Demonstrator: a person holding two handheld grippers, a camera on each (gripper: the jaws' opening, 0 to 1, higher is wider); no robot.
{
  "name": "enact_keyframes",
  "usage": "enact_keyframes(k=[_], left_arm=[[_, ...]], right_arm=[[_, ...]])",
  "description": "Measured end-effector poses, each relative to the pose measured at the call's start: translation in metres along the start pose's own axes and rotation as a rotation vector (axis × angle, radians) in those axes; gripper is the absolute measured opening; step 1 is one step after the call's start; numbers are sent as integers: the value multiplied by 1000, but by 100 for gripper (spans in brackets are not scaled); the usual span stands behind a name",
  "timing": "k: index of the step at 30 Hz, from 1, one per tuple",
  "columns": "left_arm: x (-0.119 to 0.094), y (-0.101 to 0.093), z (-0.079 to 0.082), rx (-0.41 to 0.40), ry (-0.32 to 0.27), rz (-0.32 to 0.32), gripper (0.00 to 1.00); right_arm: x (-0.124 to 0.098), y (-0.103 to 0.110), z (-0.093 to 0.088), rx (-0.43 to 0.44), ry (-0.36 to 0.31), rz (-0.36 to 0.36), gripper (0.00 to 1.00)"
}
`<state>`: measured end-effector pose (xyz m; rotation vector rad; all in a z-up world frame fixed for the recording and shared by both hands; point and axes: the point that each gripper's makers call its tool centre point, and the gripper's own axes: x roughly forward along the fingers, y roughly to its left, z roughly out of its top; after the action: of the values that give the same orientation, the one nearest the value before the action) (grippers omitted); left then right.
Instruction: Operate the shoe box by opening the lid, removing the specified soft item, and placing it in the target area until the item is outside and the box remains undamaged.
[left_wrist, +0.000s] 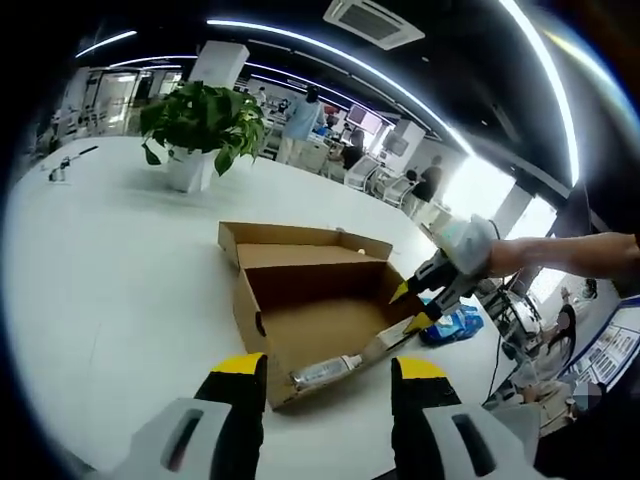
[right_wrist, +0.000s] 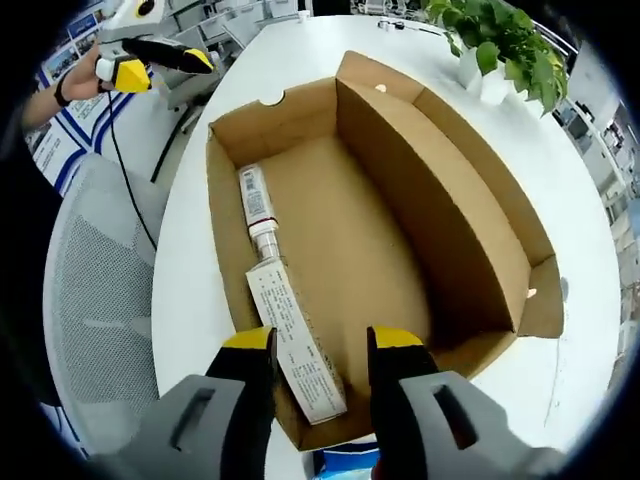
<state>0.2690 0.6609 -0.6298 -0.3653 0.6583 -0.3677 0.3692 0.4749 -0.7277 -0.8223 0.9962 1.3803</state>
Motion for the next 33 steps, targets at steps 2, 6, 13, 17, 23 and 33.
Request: enact_keyframes(k=[2, 6, 13, 17, 23, 33], left_arm=[[0, 0, -1, -2, 2, 1, 51], [1, -2, -2, 0, 6, -2, 51], [3, -3, 0, 6, 5, -5, 51], [6, -3, 1, 7, 8, -7, 51], [8, -7, 3, 14, 7, -17, 51], [11, -4, 6, 13, 4, -17, 51]], right_arm=[[-1, -5, 0, -31, 3, -18, 39], [-2, -16, -2, -8, 0, -62, 49], [-2, -17, -1, -27, -6, -62, 46], [3, -8, 2, -14, -12, 2, 42], [2, 2, 14, -7, -34, 55, 46], [8, 5, 19, -119, 6, 47, 46]])
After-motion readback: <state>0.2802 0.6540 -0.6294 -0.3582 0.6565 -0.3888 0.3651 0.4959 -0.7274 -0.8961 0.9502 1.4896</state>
